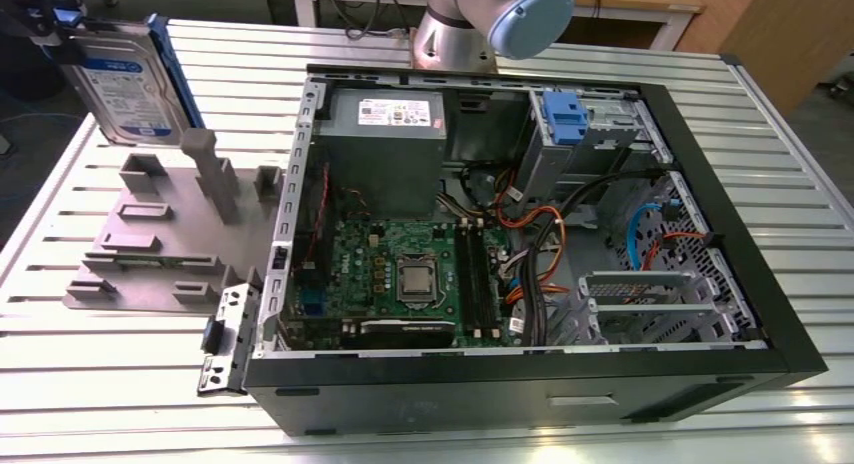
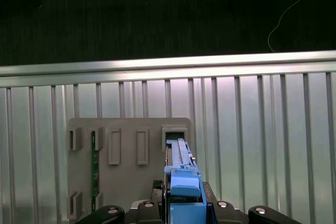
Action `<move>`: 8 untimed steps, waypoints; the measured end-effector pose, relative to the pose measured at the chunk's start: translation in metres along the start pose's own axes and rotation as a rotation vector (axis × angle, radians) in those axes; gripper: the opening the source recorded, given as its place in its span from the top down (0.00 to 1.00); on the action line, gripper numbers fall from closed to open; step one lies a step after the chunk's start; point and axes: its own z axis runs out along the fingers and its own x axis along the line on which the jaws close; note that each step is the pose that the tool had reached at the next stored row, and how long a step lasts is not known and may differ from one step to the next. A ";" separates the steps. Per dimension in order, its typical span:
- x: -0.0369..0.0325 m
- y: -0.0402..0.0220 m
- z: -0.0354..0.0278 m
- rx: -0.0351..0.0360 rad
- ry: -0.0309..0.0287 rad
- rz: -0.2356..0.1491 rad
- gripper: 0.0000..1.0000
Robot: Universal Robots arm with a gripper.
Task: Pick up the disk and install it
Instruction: 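Pick up the disk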
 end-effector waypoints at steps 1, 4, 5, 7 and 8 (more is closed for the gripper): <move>0.0000 0.0000 -0.0004 0.0000 0.0000 0.000 0.64; 0.0000 0.0000 -0.0015 0.0000 0.0000 0.000 0.64; 0.0000 0.0000 -0.0017 0.0001 0.0000 0.000 0.64; 0.0000 0.0000 -0.0024 0.0000 0.0001 0.000 0.64; 0.0000 0.0000 -0.0027 0.0000 0.0001 0.000 0.64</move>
